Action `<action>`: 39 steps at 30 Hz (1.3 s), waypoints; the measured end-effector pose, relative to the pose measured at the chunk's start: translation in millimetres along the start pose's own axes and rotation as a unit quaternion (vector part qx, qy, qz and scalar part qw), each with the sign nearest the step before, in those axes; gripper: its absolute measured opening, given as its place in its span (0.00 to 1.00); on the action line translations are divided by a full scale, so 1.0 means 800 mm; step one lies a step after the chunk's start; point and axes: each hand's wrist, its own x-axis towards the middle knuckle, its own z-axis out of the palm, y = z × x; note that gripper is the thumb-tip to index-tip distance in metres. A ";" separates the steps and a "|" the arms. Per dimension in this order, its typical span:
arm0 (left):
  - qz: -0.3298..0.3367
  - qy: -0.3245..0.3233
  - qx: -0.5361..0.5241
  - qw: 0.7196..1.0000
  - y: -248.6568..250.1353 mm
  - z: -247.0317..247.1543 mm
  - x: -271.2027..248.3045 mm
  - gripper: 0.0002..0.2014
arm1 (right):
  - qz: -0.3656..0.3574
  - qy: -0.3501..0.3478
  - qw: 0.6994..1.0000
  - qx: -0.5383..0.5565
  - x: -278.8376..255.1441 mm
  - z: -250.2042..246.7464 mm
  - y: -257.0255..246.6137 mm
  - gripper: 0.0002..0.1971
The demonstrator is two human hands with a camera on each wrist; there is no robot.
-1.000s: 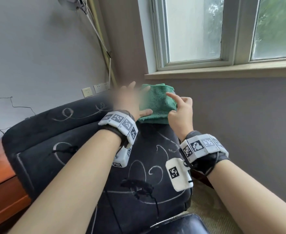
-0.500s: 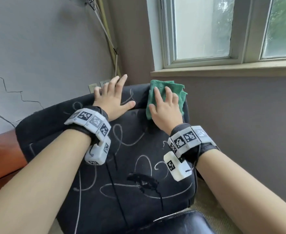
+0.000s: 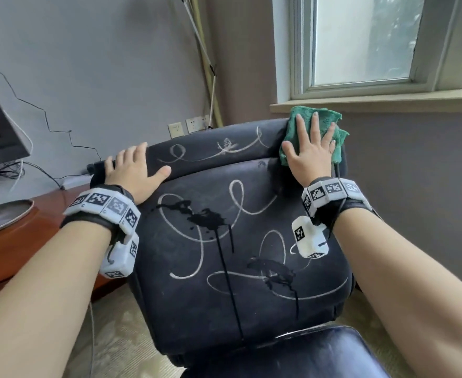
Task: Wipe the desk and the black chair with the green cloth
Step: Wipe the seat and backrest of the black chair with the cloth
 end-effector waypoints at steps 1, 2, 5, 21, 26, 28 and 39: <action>0.005 -0.001 0.004 1.000 -0.001 0.001 0.002 0.38 | -0.010 0.004 1.000 0.001 -0.001 0.002 -0.005 0.30; 0.009 -0.002 0.010 1.000 -0.002 0.001 0.003 0.39 | -0.023 0.008 1.000 0.000 -0.001 0.005 -0.012 0.29; 0.011 -0.004 0.018 1.000 -0.002 0.002 0.002 0.41 | -0.105 -0.005 0.994 -0.023 -0.010 0.019 -0.047 0.28; 0.005 -0.008 -0.004 1.000 0.001 0.001 0.001 0.41 | -0.032 0.000 0.999 -0.035 0.002 -0.006 0.007 0.29; 0.001 -0.006 -0.011 1.000 -0.002 -0.001 -0.004 0.41 | 0.077 0.051 0.993 0.067 0.007 -0.015 0.013 0.28; -0.002 -0.005 -0.017 1.000 -0.006 -0.004 -0.006 0.41 | 0.085 0.063 0.992 0.072 0.008 -0.010 0.002 0.27; -0.019 0.035 -0.070 0.997 0.015 0.003 -0.004 0.44 | -0.068 0.080 0.991 0.083 -0.017 0.036 -0.062 0.26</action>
